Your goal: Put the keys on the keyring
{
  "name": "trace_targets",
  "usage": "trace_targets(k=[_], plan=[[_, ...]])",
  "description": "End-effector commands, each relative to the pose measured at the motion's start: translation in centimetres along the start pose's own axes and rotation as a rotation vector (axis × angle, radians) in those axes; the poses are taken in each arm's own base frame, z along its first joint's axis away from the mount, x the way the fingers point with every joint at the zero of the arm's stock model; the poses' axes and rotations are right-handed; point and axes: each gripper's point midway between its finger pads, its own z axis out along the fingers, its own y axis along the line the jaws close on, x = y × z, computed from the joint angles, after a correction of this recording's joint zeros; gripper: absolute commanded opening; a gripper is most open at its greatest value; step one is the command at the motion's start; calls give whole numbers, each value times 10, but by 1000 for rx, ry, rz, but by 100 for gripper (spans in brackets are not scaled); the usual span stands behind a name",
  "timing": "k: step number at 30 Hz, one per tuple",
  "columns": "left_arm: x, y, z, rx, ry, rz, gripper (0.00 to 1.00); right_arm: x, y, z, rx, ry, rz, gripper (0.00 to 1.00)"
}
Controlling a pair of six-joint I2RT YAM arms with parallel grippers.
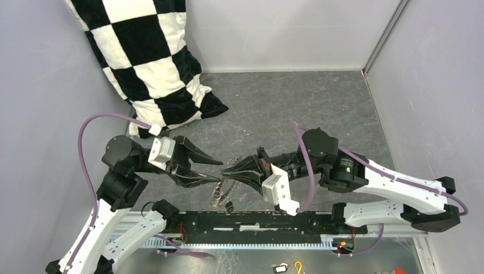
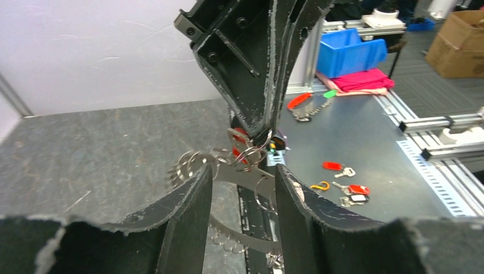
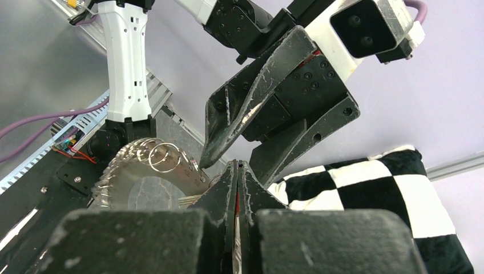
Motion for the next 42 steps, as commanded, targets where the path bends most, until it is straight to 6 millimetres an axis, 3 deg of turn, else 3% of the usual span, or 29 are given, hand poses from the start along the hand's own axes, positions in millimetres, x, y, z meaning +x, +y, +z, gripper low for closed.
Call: trace_targets(k=[1, 10, 19, 34, 42], plan=[[-13, 9, -6, -104, -27, 129, 51, -31, -29, -12, 88, -68, -68, 0], [-4, -4, -3, -5, -13, 92, 49, -33, -28, -11, 84, -75, -61, 0], [-1, 1, -4, -29, 4, 99, 49, -36, -27, -9, 54, -93, -43, 1], [-7, -17, -3, 70, -4, 102, 38, -17, -36, -14, 92, -45, -31, 0], [-7, -16, -3, 71, -4, 107, 38, -13, -36, -11, 75, -42, -16, 1]])
